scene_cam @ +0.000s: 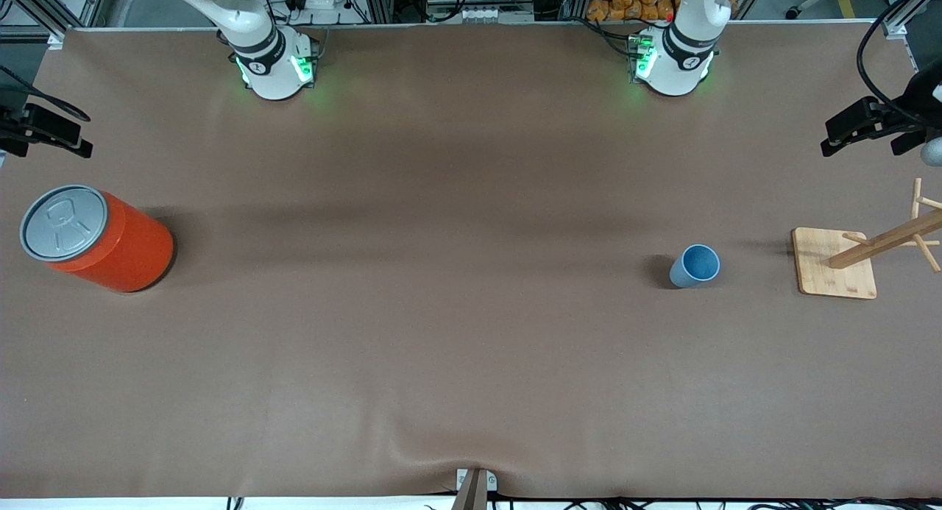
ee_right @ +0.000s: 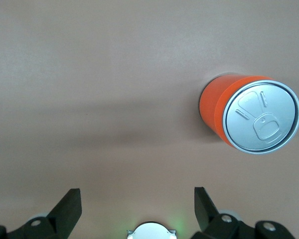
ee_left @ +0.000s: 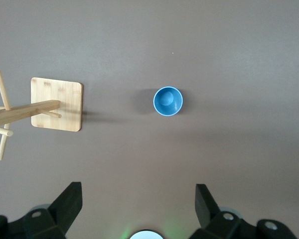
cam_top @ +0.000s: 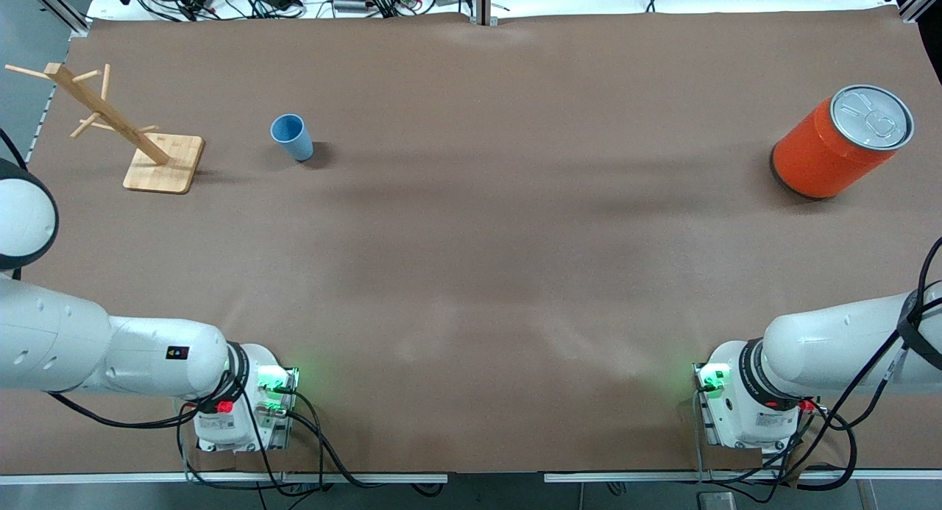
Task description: Flip cup
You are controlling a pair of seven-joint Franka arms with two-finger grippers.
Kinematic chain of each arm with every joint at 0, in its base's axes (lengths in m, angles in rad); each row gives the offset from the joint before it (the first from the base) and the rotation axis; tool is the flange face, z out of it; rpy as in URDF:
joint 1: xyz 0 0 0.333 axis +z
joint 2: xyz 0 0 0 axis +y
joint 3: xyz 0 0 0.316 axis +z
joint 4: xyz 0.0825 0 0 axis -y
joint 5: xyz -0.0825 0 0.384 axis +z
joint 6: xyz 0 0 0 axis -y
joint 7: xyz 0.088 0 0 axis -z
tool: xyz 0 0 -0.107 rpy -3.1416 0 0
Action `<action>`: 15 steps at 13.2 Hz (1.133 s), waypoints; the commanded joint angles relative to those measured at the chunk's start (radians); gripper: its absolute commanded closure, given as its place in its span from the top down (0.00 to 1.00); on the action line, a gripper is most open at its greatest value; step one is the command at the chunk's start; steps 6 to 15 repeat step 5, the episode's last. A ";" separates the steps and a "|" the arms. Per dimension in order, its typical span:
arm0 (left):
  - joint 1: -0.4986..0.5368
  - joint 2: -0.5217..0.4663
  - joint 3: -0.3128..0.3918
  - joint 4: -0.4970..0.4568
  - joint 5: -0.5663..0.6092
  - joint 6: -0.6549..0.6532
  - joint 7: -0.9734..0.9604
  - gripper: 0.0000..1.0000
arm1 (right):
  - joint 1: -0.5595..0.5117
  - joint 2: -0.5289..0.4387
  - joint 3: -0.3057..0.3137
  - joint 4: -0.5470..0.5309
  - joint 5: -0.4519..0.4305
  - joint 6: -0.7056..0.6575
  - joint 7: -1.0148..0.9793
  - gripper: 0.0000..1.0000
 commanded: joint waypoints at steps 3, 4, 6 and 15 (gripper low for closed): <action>0.007 -0.003 -0.003 0.003 0.005 0.008 0.010 1.00 | -0.036 0.001 0.006 0.015 0.013 -0.009 -0.008 1.00; 0.007 -0.003 -0.003 0.003 0.005 0.008 0.009 1.00 | -0.044 0.001 0.006 0.013 0.013 -0.011 -0.006 1.00; 0.007 -0.003 -0.003 0.003 0.003 0.008 0.009 1.00 | -0.040 0.001 0.007 0.013 0.013 -0.012 -0.006 1.00; 0.007 -0.003 -0.003 0.003 0.003 0.008 0.009 1.00 | -0.040 0.001 0.007 0.013 0.013 -0.012 -0.006 1.00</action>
